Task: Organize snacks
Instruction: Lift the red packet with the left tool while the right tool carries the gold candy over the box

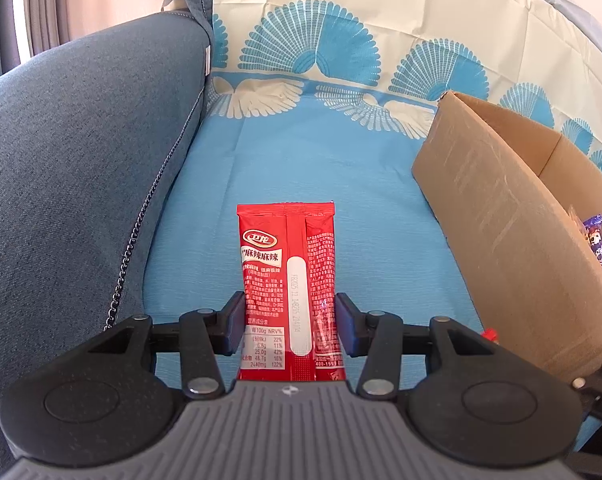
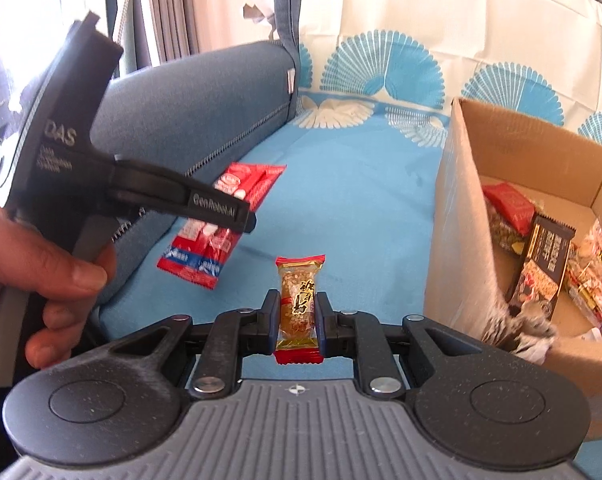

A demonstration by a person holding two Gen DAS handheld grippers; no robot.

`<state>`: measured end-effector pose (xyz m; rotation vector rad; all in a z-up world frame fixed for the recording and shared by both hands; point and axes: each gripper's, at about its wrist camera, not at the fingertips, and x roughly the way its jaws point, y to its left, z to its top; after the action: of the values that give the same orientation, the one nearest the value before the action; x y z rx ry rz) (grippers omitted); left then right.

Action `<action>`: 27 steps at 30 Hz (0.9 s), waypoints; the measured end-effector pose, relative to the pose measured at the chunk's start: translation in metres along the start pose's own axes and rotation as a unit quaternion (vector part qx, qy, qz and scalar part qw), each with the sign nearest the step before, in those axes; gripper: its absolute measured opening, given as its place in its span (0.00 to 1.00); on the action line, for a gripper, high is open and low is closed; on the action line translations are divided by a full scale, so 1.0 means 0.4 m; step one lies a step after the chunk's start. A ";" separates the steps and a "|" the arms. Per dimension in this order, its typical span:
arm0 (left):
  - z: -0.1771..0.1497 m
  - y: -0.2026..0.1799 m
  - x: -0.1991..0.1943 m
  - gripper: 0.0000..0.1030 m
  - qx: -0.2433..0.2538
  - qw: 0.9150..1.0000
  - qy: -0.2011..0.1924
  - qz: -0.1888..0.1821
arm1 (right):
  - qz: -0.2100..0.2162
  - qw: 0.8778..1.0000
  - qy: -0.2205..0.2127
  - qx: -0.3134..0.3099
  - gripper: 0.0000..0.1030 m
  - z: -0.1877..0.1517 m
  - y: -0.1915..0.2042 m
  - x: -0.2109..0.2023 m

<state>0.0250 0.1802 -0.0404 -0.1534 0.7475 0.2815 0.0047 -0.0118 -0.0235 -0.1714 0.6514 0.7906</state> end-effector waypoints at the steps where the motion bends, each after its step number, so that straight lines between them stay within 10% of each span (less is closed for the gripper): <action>1: -0.001 0.001 -0.001 0.50 -0.001 1.000 -0.002 0.001 | 0.001 1.000 -0.005 0.000 0.18 0.003 -0.001 -0.004; 19: 0.002 0.045 -0.096 0.50 -0.072 0.992 -0.102 -0.007 | 0.025 0.992 -0.118 0.023 0.18 0.075 -0.033 -0.127; 27: 0.035 0.011 -0.096 0.50 -0.062 0.995 -0.083 -0.016 | 0.027 0.987 -0.146 0.062 0.18 0.114 -0.096 -0.139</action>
<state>0.0059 0.1803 -0.0039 -0.2566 0.5630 0.3066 0.0246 -0.0554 0.0426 0.0746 0.4275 0.8051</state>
